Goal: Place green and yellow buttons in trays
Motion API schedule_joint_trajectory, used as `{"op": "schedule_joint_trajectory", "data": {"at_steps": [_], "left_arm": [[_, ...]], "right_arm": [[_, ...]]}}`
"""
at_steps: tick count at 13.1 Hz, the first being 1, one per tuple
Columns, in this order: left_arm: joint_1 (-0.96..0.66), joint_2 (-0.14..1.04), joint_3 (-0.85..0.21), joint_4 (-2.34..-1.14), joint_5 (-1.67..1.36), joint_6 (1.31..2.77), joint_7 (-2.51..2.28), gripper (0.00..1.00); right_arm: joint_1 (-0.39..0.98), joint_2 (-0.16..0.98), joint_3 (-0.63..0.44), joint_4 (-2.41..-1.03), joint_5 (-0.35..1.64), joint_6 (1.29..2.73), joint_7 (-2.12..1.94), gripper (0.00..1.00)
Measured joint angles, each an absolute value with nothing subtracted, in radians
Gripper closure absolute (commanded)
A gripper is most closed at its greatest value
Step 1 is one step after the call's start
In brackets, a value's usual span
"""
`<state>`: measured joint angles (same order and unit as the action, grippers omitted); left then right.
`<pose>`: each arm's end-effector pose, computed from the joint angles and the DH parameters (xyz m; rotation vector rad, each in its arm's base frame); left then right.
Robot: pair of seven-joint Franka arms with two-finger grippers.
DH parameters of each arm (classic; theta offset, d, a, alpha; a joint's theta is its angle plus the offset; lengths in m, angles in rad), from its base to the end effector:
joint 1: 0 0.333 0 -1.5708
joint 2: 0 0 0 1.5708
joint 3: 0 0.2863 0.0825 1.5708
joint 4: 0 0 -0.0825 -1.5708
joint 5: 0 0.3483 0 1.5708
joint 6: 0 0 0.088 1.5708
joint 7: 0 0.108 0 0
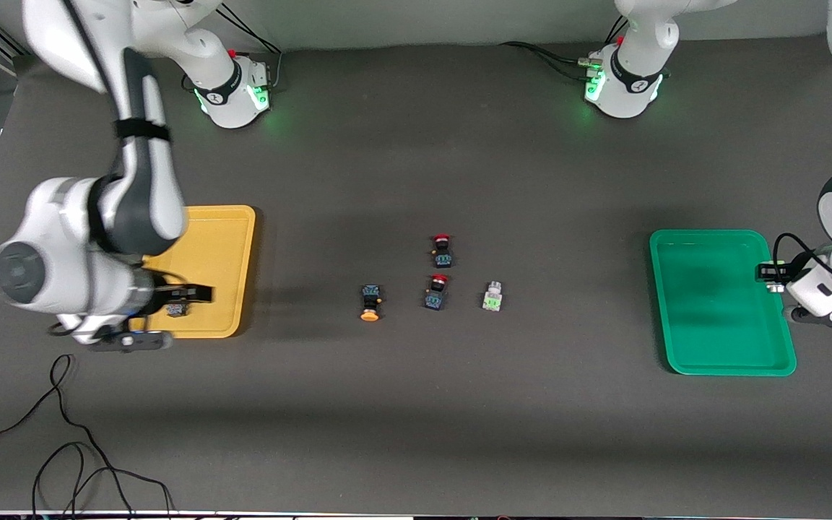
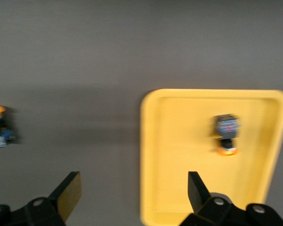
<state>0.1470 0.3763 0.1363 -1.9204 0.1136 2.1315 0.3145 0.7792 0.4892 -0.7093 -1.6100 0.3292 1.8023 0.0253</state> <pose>0.5434 0.1606 0.2808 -3.0352 0.1594 0.3011 0.5924 0.1192 0.3704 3.1191 -0.0443 -0.2658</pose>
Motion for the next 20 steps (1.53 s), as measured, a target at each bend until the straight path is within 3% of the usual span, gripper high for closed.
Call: {"op": "schedule_joint_trajectory", "data": {"at_steps": [3,7,8,9,14,17,18,20], "left_arm": [[0.163,0.399,0.133,-2.008,0.114,2.266,0.325,1.00],[0.167,0.460,0.133,-2.062,0.114,2.445,0.325,1.00],[0.168,0.473,0.133,-2.067,0.114,2.468,0.325,0.72],[0.168,0.480,0.133,-2.069,0.114,2.477,0.325,0.01],[0.177,0.457,0.133,-2.063,0.114,2.461,0.325,0.00],[0.175,0.362,0.110,-2.036,0.108,2.288,0.324,0.00],[0.172,0.320,0.095,-2.016,0.097,2.199,0.321,0.01],[0.159,0.251,0.059,-1.935,0.065,1.980,0.284,0.01]], "right_arm": [[0.906,0.541,-0.643,-1.564,0.409,1.846,0.260,0.00],[0.941,0.647,-0.520,-1.460,0.439,1.952,0.521,0.00],[0.940,0.672,-0.513,-1.453,0.439,1.983,0.540,0.00],[0.938,0.698,-0.513,-1.453,0.441,2.013,0.543,0.00],[0.930,0.849,-0.475,-1.456,0.452,2.172,0.546,0.00],[0.930,0.885,-0.466,-1.456,0.483,2.205,0.549,0.01],[0.929,0.891,-0.466,-1.456,0.493,2.212,0.549,0.11],[0.927,0.901,-0.466,-1.456,0.498,2.221,0.549,0.54]]}}
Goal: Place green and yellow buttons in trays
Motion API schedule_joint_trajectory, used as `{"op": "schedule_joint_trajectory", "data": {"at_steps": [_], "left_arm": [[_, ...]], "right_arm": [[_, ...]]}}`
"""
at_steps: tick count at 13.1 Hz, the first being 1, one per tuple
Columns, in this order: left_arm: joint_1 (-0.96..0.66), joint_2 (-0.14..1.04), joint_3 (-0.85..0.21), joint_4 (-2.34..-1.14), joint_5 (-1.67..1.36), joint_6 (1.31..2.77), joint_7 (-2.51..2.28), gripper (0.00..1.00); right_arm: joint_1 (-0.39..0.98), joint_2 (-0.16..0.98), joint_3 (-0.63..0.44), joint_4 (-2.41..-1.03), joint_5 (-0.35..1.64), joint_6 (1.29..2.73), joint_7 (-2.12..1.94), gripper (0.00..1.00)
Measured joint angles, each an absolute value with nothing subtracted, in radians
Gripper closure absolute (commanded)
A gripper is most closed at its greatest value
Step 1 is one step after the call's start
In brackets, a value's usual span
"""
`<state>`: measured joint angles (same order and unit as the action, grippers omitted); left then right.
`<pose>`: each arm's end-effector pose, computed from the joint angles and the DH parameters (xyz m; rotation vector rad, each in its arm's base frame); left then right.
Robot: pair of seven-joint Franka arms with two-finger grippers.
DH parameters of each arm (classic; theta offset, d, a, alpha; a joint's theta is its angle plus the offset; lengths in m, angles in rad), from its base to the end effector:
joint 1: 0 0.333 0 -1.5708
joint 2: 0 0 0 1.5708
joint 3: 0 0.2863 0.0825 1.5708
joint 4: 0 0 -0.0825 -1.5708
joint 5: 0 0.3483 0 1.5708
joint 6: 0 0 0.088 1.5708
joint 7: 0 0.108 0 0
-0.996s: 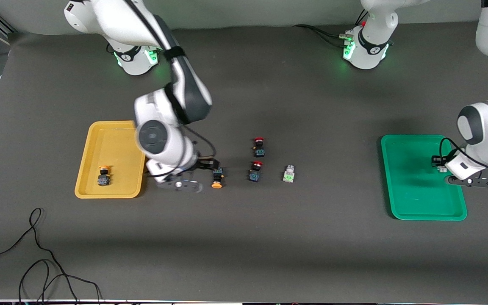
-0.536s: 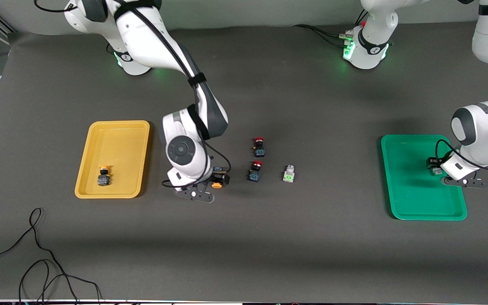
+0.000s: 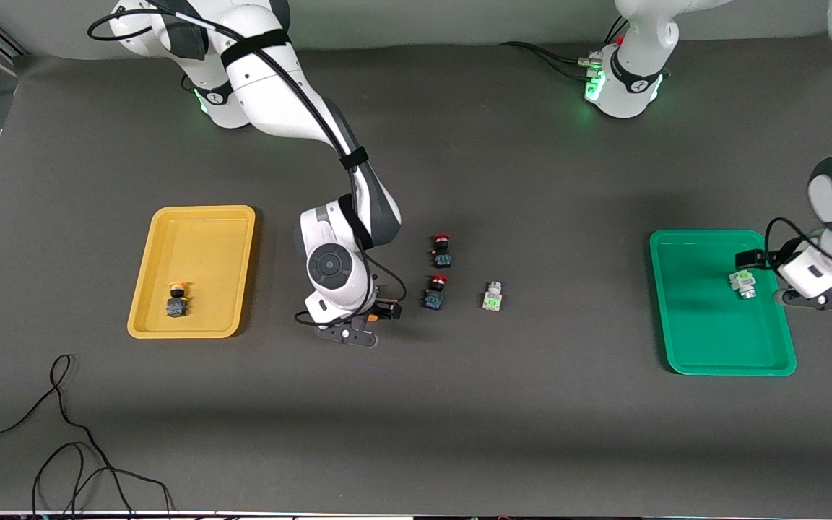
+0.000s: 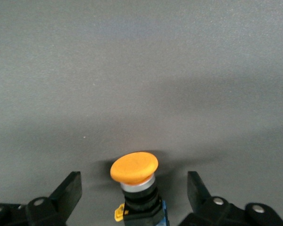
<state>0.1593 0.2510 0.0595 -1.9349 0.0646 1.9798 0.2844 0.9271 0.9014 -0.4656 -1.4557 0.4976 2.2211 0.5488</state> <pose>0.5335 0.1218 0.3329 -3.1017 0.1517 0.3384 0.5628 0.3567 0.1826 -3.1062 0.3872 0.0504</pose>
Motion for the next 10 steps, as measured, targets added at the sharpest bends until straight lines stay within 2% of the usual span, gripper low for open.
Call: {"op": "schedule_joint_trajectory", "data": {"at_steps": [1,2,4,7,10], "left_arm": [[0.149,0.233,0.036,-1.874,0.057,1.871,0.239,0.01],[0.137,0.225,0.008,-1.816,0.053,1.785,0.181,0.01],[0.097,0.224,-0.062,-1.736,0.049,1.703,0.026,0.01],[0.005,0.261,-0.158,-1.688,0.028,1.703,-0.244,0.01],[-0.117,0.369,-0.180,-1.580,0.019,1.719,-0.470,0.01]], "right_arm": [[0.926,0.903,-0.466,-1.456,0.498,2.222,0.549,0.71],[0.925,0.903,-0.466,-1.455,0.498,2.222,0.549,0.80],[0.925,0.903,-0.466,-1.453,0.498,2.223,0.548,0.83],[0.923,0.895,-0.472,-1.447,0.498,2.214,0.543,0.83],[0.921,0.845,-0.497,-1.394,0.498,2.070,0.542,0.83]]}}
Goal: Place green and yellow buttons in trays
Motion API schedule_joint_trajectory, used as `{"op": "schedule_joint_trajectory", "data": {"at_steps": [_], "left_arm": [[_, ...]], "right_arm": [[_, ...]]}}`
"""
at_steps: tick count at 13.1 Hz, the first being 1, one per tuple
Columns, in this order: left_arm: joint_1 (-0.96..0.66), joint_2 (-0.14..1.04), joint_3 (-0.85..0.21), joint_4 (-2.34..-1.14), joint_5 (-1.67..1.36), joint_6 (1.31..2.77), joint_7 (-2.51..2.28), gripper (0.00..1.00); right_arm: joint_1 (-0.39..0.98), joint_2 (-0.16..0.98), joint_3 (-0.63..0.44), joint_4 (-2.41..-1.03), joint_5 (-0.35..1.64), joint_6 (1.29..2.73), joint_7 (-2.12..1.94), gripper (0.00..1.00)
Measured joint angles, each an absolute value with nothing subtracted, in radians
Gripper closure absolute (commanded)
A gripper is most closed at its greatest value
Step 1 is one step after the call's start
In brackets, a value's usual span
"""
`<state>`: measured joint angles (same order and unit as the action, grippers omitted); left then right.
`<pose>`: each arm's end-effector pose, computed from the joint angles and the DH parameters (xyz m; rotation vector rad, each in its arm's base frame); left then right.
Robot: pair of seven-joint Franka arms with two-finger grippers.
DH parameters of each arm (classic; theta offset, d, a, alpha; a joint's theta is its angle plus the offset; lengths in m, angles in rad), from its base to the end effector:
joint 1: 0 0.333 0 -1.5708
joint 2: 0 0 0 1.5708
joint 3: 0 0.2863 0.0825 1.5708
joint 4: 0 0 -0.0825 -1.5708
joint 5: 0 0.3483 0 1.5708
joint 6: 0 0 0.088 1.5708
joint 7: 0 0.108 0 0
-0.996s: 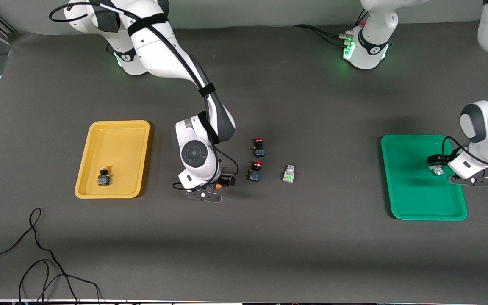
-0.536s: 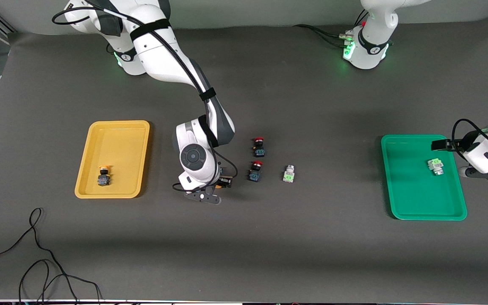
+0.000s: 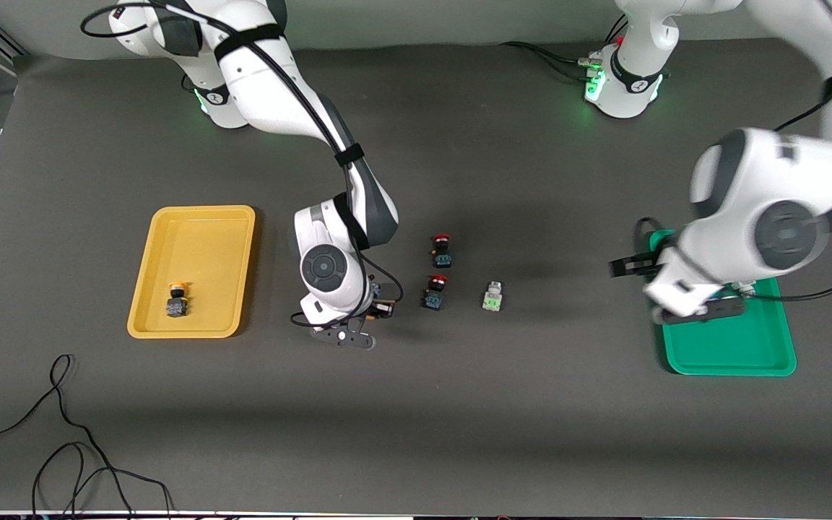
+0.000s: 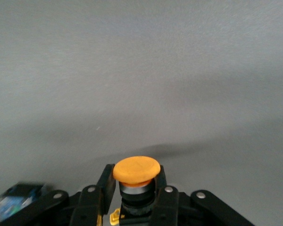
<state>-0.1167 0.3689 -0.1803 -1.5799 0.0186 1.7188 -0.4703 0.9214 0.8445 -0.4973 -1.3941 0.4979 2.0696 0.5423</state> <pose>0.5727 -0.1618 0.3962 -3.0709 -0.2664 0.3492 0.5708 0.3577 0.2348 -3.0924 0.3730 0.1209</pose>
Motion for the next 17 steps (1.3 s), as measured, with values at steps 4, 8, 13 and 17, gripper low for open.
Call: {"op": "schedule_joint_trajectory", "data": {"at_steps": [4,8,13,17], "left_arm": [[-0.233,0.509,-0.182,-1.502,0.019,1.843,-0.602,0.01],[-0.322,0.626,-0.181,-1.495,0.028,1.983,-0.669,0.01],[-0.369,0.734,-0.180,-1.495,0.053,2.089,-0.683,0.01],[-0.390,0.779,-0.179,-1.495,0.059,2.133,-0.689,0.01]], "right_arm": [[0.921,0.709,-0.572,-1.307,0.488,1.819,0.531,0.83],[0.912,0.552,-0.685,-1.414,0.345,1.727,0.275,0.83],[0.896,0.424,-0.929,-1.714,0.335,1.802,-0.146,0.83],[0.900,0.434,-0.904,-2.027,0.353,2.192,-0.269,0.83]]}}
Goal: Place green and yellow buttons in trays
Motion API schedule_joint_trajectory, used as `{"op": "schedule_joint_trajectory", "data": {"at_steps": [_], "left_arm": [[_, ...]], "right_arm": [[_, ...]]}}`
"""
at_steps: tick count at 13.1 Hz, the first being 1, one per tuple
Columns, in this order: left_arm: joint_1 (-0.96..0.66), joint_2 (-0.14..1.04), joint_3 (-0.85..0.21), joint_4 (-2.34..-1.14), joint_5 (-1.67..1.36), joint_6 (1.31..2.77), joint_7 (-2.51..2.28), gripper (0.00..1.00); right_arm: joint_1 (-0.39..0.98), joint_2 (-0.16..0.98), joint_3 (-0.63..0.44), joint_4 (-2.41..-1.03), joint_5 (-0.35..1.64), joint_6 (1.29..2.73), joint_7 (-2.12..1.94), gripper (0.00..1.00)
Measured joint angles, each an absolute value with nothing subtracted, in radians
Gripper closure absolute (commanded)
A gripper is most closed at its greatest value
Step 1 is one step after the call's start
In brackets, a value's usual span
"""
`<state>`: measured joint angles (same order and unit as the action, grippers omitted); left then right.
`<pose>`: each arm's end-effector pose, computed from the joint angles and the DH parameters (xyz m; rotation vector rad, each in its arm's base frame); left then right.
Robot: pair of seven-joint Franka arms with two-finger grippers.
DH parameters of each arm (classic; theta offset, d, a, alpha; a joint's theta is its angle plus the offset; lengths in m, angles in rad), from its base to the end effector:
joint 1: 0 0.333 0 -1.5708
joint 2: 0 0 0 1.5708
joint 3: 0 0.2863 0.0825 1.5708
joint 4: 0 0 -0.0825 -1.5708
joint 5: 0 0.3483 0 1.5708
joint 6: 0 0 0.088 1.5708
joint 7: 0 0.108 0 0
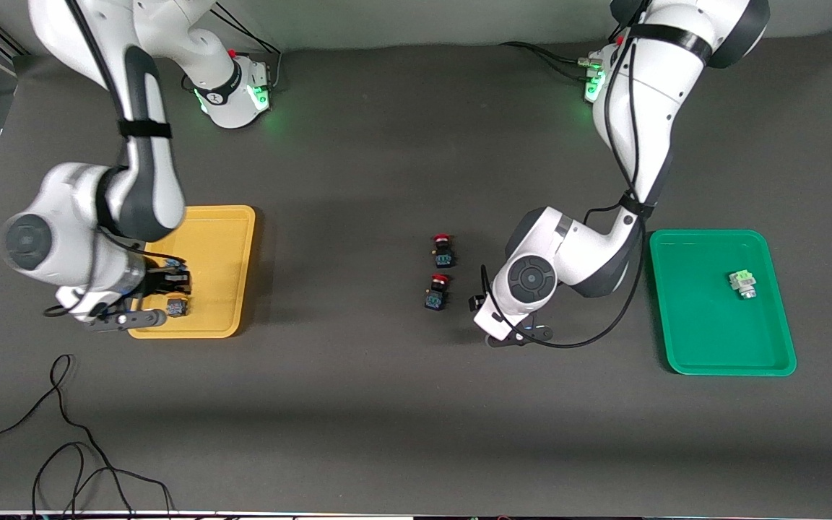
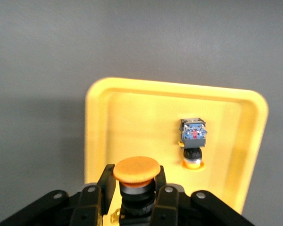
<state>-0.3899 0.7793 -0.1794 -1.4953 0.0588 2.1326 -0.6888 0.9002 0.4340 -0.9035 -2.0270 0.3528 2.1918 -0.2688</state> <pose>0.5594 -0.3348 0.2029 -3.1157 -0.1990 0.2385 0.5479 0.0245 0.2951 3.0856 0.1180 -0.1243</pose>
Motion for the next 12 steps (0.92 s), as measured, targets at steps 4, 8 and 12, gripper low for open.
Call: {"op": "schedule_joint_trajectory", "data": {"at_steps": [4,8,12], "left_arm": [[-0.399,0.816,-0.179,-1.496,0.082,2.172,-0.689,0.31],[-0.400,0.838,-0.179,-1.492,0.086,2.211,-0.690,1.00],[-0.400,0.838,-0.179,-1.487,0.086,2.210,-0.690,1.00]], "right_arm": [[0.900,0.552,-0.846,-2.124,0.584,2.326,-0.459,0.83],[0.898,0.610,-0.846,-2.106,0.651,2.334,-0.522,0.00],[0.900,0.605,-0.865,-2.063,0.655,2.289,-0.516,0.00]]}}
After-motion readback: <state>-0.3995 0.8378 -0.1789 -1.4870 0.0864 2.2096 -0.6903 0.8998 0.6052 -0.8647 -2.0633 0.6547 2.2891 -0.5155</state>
